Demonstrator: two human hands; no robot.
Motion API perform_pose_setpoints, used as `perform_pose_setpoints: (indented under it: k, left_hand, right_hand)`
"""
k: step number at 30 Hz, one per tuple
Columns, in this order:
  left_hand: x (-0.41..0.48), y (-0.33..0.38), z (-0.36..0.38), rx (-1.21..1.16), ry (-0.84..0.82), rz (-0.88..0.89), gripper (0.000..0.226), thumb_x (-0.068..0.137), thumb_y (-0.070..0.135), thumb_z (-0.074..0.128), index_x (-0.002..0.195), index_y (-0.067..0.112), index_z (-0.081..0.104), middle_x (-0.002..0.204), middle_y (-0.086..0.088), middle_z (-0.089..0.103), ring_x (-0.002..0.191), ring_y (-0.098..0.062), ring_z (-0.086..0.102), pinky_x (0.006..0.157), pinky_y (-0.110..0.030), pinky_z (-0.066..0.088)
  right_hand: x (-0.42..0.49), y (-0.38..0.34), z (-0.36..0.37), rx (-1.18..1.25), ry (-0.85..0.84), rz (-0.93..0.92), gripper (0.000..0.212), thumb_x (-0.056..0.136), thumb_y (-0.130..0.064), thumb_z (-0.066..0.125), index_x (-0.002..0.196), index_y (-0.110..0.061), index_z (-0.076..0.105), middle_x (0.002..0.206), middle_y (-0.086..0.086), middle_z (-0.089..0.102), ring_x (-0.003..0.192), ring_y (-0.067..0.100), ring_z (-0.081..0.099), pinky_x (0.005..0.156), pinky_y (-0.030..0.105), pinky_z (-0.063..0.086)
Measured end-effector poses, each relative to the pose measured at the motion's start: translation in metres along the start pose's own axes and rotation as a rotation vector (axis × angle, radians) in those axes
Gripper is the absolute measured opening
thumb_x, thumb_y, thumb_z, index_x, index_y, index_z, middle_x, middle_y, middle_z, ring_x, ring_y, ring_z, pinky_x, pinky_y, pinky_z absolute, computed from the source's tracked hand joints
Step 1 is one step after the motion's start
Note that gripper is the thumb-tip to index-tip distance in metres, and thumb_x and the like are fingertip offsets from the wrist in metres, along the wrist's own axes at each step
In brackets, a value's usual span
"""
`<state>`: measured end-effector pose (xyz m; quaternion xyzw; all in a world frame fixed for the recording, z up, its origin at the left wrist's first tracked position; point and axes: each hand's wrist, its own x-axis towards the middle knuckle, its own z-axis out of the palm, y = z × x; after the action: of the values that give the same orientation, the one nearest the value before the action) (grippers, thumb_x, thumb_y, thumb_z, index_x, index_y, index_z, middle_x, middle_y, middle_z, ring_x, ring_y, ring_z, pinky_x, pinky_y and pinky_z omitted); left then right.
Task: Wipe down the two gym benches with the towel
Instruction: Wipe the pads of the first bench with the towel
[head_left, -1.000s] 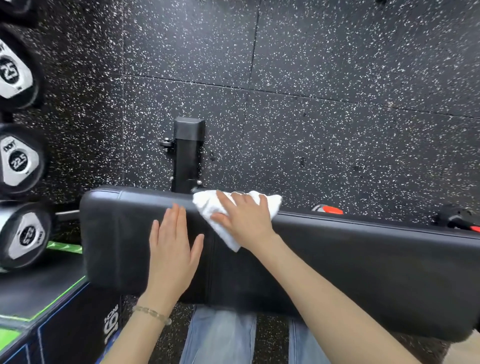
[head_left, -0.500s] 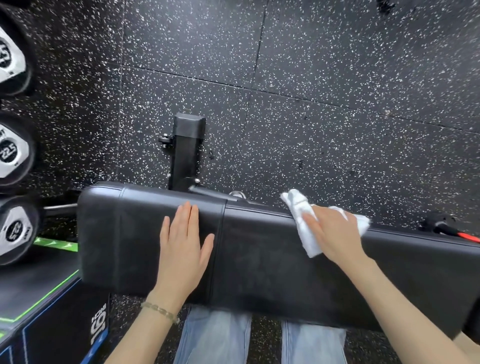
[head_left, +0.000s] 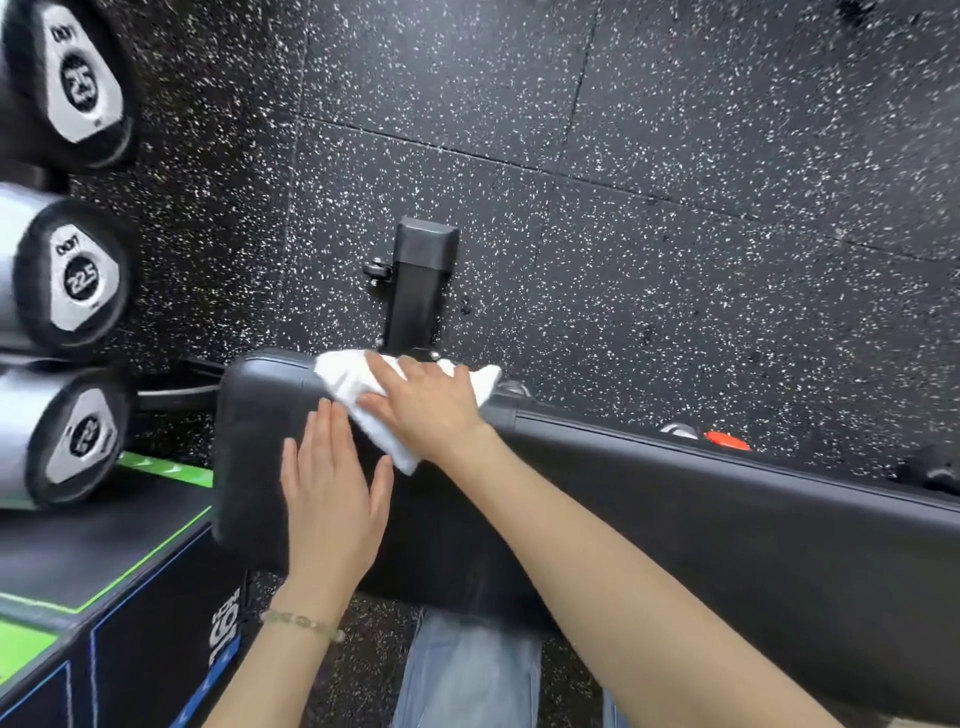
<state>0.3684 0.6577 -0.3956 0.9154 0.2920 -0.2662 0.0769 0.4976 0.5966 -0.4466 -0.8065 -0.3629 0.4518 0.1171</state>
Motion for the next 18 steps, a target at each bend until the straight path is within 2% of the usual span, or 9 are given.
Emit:
perform_pose_setpoints:
  k: [4, 7, 9, 10, 12, 15, 18]
  left_hand:
    - [0.005, -0.007, -0.004, 0.020, -0.008, 0.007, 0.067, 0.094, 0.042, 0.032, 0.145, -0.001, 0.024, 0.151, -0.018, 0.029, 0.140, -0.029, 0.023, 0.115, -0.049, 0.015]
    - [0.006, -0.010, -0.003, 0.017, -0.029, 0.013, 0.069, 0.093, 0.044, 0.025, 0.146, 0.000, 0.024, 0.152, -0.017, 0.027, 0.141, -0.028, 0.022, 0.115, -0.049, 0.014]
    - [0.006, -0.011, -0.001, 0.007, -0.037, 0.009, 0.069, 0.094, 0.045, 0.024, 0.146, 0.000, 0.025, 0.152, -0.017, 0.027, 0.141, -0.028, 0.022, 0.116, -0.049, 0.014]
    - [0.006, -0.011, -0.001, 0.001, -0.038, 0.007, 0.068, 0.094, 0.045, 0.025, 0.146, 0.000, 0.025, 0.152, -0.016, 0.028, 0.141, -0.028, 0.022, 0.116, -0.049, 0.014]
    - [0.005, -0.012, 0.000, -0.009, -0.037, 0.001, 0.068, 0.094, 0.045, 0.025, 0.145, 0.001, 0.026, 0.151, -0.016, 0.029, 0.141, -0.028, 0.023, 0.115, -0.049, 0.014]
    - [0.006, -0.014, 0.001, -0.026, -0.029, -0.023, 0.068, 0.094, 0.045, 0.026, 0.145, 0.000, 0.027, 0.151, -0.016, 0.029, 0.140, -0.029, 0.024, 0.115, -0.048, 0.014]
    - [0.007, -0.018, 0.001, -0.034, -0.023, -0.054, 0.068, 0.093, 0.044, 0.027, 0.145, 0.000, 0.027, 0.151, -0.017, 0.030, 0.140, -0.029, 0.026, 0.115, -0.047, 0.014]
  right_hand:
    - [-0.019, 0.027, -0.003, -0.039, 0.011, -0.050, 0.057, 0.095, -0.056, 0.029, 0.146, -0.034, 0.020, 0.142, 0.000, 0.043, 0.121, 0.030, 0.048, 0.092, 0.045, 0.037]
    - [-0.054, 0.076, -0.002, -0.091, -0.010, -0.014, 0.064, 0.088, -0.062, 0.012, 0.146, -0.036, 0.022, 0.141, -0.008, 0.044, 0.117, 0.027, 0.052, 0.082, 0.040, 0.042]
    - [-0.072, 0.101, 0.002, -0.182, -0.028, 0.015, 0.059, 0.085, -0.058, 0.014, 0.141, -0.042, 0.025, 0.135, -0.018, 0.044, 0.108, 0.020, 0.057, 0.065, 0.032, 0.034]
    - [-0.077, 0.109, 0.003, -0.213, -0.043, 0.029, 0.053, 0.086, -0.054, 0.019, 0.138, -0.043, 0.026, 0.131, -0.019, 0.043, 0.105, 0.017, 0.059, 0.063, 0.031, 0.028]
    - [-0.077, 0.111, 0.002, -0.199, -0.063, 0.053, 0.050, 0.089, -0.053, 0.022, 0.137, -0.043, 0.026, 0.132, -0.020, 0.042, 0.107, 0.018, 0.056, 0.065, 0.031, 0.027]
    - [-0.059, 0.086, -0.004, -0.116, -0.077, 0.022, 0.071, 0.083, -0.062, 0.002, 0.145, -0.037, 0.024, 0.142, -0.011, 0.042, 0.117, 0.028, 0.051, 0.082, 0.038, 0.040]
    - [-0.019, 0.041, -0.004, -0.085, -0.061, -0.063, 0.073, 0.084, -0.062, 0.003, 0.147, -0.032, 0.021, 0.142, -0.006, 0.043, 0.118, 0.031, 0.050, 0.088, 0.043, 0.041]
